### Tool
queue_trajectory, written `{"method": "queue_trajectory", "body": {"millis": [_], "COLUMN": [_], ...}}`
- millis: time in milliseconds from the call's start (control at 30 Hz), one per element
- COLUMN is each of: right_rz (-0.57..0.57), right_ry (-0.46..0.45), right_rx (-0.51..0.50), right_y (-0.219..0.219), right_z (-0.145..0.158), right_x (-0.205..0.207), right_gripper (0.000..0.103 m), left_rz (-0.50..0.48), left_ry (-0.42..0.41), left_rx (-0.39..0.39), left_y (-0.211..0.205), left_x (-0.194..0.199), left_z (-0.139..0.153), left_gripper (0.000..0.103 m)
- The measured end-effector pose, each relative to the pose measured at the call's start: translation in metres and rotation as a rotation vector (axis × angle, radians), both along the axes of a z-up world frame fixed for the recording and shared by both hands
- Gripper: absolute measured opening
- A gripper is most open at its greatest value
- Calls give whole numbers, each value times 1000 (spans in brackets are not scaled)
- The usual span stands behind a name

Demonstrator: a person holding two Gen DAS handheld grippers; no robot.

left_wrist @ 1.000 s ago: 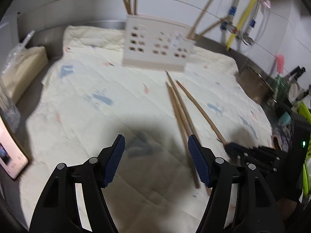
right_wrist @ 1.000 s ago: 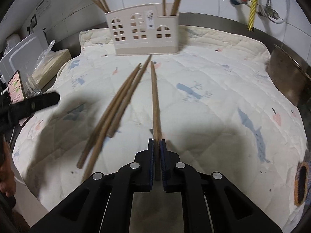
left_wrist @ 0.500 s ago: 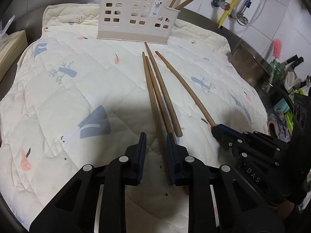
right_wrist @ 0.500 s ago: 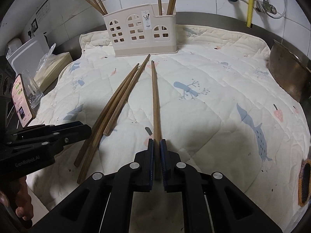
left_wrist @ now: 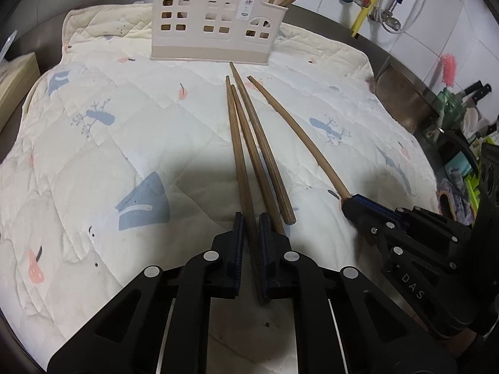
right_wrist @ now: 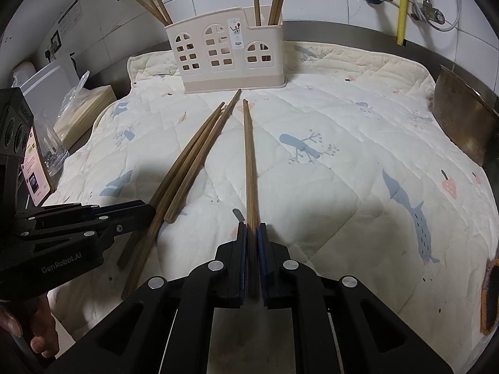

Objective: Organize utensils
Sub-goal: 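Close the left gripper on a chopstick while the right gripper grasps another, then raise the left gripper's chopstick above the holder while the right gripper raises its own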

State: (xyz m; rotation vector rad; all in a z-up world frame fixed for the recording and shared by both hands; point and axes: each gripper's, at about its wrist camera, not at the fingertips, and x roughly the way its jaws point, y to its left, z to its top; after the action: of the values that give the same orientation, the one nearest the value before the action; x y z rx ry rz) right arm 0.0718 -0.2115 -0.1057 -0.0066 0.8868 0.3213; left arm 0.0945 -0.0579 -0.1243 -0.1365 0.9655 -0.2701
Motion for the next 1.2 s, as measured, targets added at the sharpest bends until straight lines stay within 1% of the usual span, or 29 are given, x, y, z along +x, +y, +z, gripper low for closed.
{"method": "queue_trajectory", "body": {"millis": [233, 300, 367, 467, 600, 700, 833, 967, 1100, 1200], "right_rz": [7, 11, 14, 26, 37, 51, 83, 124, 168, 186], "right_ry": [-11, -22, -46, -105, -201, -257, -282, -309, -327, -344], "right_rx": [-13, -6, -10, -20, -16, -2, 26, 4, 2, -4], "right_y": [0, -2, -4, -6, -10, -10, -8, -3, 2, 6], "right_z": [4, 9, 18, 41, 81, 109, 138, 169, 209, 228], "right_x": [-1, -2, -4, -4, 3, 16, 37, 60, 84, 96], "right_gripper": [7, 6, 6, 7, 7, 7, 7, 6, 6, 7], "left_rz": [-2, 0, 3, 10, 13, 6, -34, -66, -79, -85], "left_ry": [-5, -17, -46, -108, -199, -241, -279, -313, -339, -361], "left_rx": [3, 0, 1, 11, 27, 37, 50, 68, 68, 62], "left_y": [4, 7, 12, 22, 34, 36, 35, 33, 37, 40], "left_x": [-1, -3, -4, -3, 4, 13, 32, 50, 65, 78], "left_z": [5, 11, 23, 47, 84, 103, 129, 155, 178, 201], "left_gripper": [7, 7, 7, 6, 5, 5, 5, 5, 5, 5]}}
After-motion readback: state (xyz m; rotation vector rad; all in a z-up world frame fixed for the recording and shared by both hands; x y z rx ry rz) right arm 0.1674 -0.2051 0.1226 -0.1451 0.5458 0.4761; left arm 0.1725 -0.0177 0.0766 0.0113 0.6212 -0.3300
